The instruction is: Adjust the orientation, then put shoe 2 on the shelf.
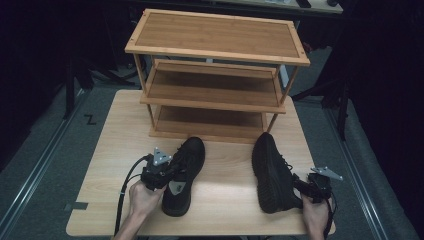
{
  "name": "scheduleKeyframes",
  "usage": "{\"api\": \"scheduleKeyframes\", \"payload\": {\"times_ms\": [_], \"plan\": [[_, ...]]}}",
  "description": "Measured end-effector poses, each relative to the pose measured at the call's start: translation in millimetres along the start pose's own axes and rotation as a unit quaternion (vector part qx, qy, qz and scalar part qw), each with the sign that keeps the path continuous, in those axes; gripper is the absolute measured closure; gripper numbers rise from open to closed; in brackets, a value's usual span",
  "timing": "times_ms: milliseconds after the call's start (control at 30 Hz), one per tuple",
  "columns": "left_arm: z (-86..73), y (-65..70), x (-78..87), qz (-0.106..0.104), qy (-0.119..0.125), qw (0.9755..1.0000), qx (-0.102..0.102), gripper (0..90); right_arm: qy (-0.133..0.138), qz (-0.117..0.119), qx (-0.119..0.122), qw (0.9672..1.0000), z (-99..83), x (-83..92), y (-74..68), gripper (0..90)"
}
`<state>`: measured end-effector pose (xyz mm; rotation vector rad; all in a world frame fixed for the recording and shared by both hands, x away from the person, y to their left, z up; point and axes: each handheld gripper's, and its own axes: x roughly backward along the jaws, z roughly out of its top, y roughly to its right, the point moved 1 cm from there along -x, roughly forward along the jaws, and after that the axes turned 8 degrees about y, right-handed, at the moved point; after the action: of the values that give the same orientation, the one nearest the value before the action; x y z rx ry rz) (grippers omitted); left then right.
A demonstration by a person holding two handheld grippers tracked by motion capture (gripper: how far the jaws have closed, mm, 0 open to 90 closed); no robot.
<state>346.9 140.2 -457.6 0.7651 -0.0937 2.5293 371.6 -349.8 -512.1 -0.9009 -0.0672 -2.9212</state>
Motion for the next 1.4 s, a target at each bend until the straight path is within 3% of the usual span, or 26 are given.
{"api": "scheduleKeyframes", "payload": {"times_ms": [467, 1133, 1400], "plan": [[8.3, 8.9, -4.0, -0.023, 0.011, 0.9996, 0.011, 88.1, 0.000, 0.001, 0.000, 1.0000, 0.0, 0.1, -0.2, 35.7], [33.0, 16.8, -23.5, -0.025, 0.013, 0.9995, -0.017, 88.1, 0.000, 0.006, 0.004, 1.0000, -0.2, 0.2, -0.8, 35.5], [47.1, 12.3, -29.4, -0.029, 0.023, 0.9993, -0.001, 88.1, 0.000, 0.007, 0.003, 1.0000, -0.1, 0.1, -0.5, 35.5]]}}
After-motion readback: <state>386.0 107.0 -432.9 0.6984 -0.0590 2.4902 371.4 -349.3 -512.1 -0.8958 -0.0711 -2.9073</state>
